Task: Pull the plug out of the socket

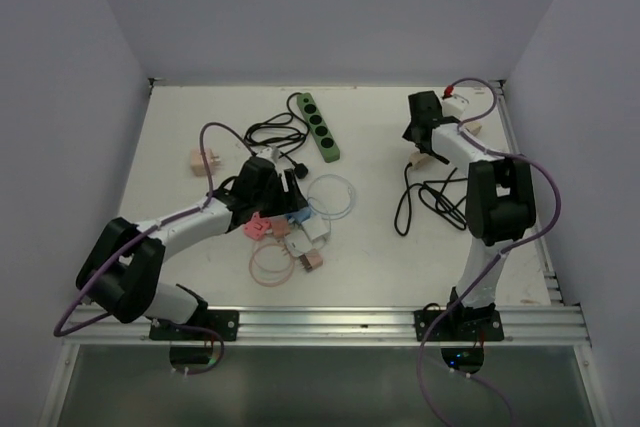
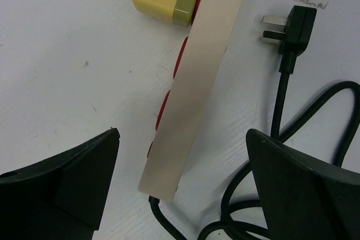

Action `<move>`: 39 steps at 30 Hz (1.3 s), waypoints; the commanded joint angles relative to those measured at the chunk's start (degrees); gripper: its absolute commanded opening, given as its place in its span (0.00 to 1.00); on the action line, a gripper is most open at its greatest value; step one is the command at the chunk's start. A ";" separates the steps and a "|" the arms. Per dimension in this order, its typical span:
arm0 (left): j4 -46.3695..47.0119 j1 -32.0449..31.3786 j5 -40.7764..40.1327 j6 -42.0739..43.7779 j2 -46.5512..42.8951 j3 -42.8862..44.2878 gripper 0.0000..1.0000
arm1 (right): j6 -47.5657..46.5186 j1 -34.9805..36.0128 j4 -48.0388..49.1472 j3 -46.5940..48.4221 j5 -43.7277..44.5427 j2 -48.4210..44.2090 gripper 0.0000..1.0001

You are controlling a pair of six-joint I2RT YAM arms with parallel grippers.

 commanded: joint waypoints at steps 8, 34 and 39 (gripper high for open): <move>-3.43 0.55 -3.50 2.18 -11.65 -0.87 1.00 | 4.88 -3.99 -5.61 9.70 0.28 11.22 0.97; -12.76 0.55 -7.11 0.86 -27.66 0.45 0.99 | -15.58 0.03 12.84 -10.49 -15.27 -6.95 0.00; -11.88 0.55 -3.52 -0.63 -23.98 2.47 1.00 | -22.44 7.50 18.55 -21.57 -19.04 -23.29 0.00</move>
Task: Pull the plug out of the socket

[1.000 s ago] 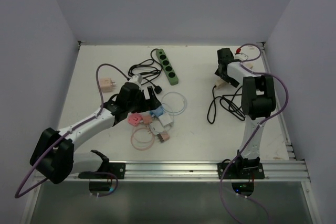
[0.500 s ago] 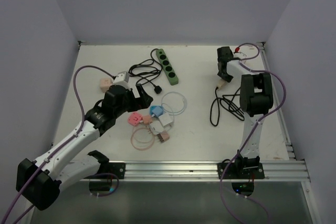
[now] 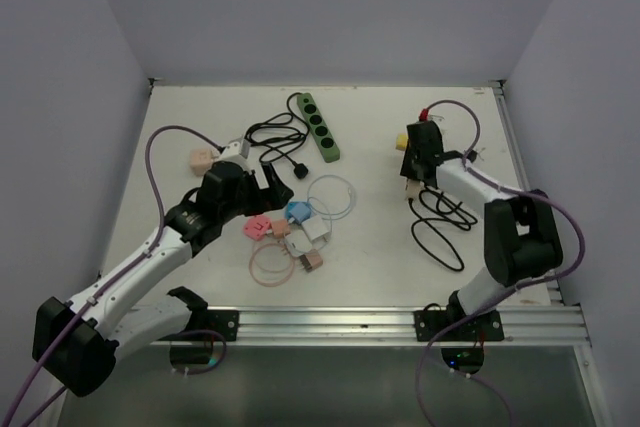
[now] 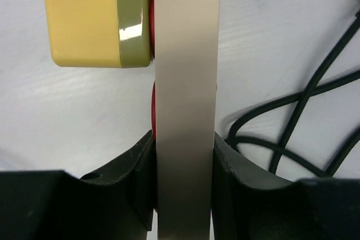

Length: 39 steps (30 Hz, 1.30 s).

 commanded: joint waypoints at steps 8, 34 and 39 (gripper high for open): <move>5.98 0.20 10.46 -5.80 7.14 6.99 0.99 | -10.55 15.55 14.52 -12.89 -13.72 -28.14 0.00; 22.41 -9.73 7.91 -14.51 20.94 14.91 0.84 | -9.59 28.47 19.36 -20.55 -15.75 -39.93 0.00; 24.35 -10.35 7.12 -15.13 21.29 14.73 0.59 | -9.77 28.56 19.44 -21.16 -14.88 -40.28 0.00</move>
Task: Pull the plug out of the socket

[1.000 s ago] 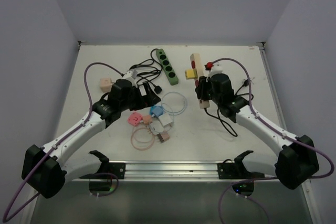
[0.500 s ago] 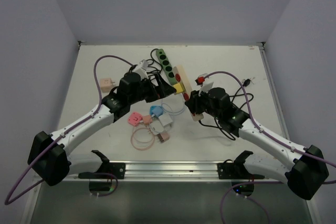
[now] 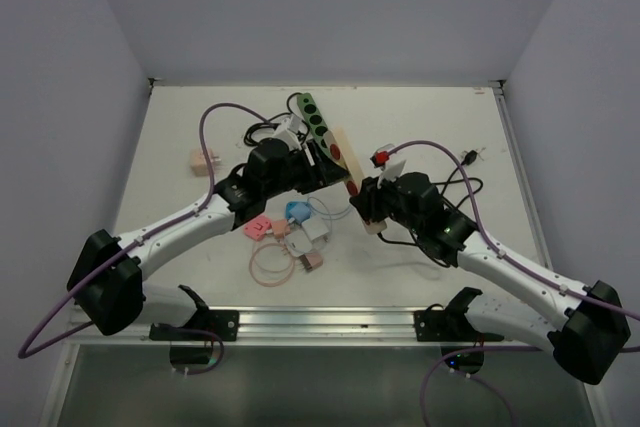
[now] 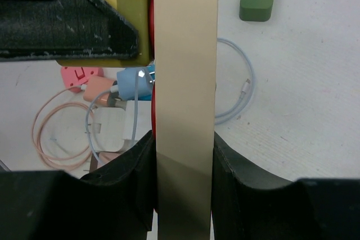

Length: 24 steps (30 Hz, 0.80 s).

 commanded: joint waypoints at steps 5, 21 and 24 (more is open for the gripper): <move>5.47 -0.86 -2.83 -1.05 -1.55 0.69 0.15 | 0.31 0.39 6.44 -0.79 4.33 -1.84 0.00; 1.36 -0.86 -4.15 -0.71 -9.73 -4.58 0.00 | 6.38 -6.72 -5.95 2.46 24.03 6.25 0.00; -1.19 -0.86 -5.37 1.31 -12.36 -5.37 0.00 | 5.76 -10.32 -6.04 2.81 22.27 7.30 0.00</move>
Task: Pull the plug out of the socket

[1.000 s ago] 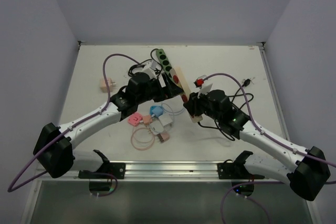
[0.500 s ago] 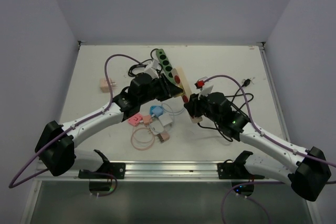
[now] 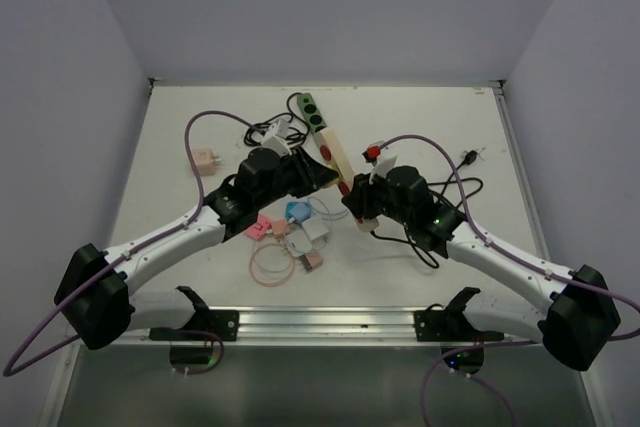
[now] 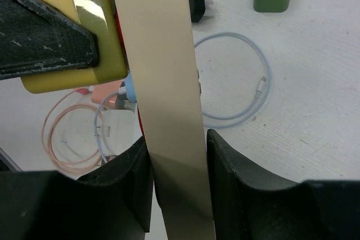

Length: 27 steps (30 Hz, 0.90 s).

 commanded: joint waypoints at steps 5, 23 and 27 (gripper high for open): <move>-10.69 0.12 -1.47 6.14 -12.43 -2.17 0.00 | 1.91 -11.08 -5.71 1.70 21.50 3.57 0.00; -23.27 6.88 1.43 2.10 -22.36 -1.64 0.00 | 1.12 -11.26 -4.48 3.02 27.04 7.27 0.00; -18.54 8.38 3.71 0.25 -21.41 -2.87 0.00 | 2.26 -11.26 -4.22 3.02 26.60 6.92 0.00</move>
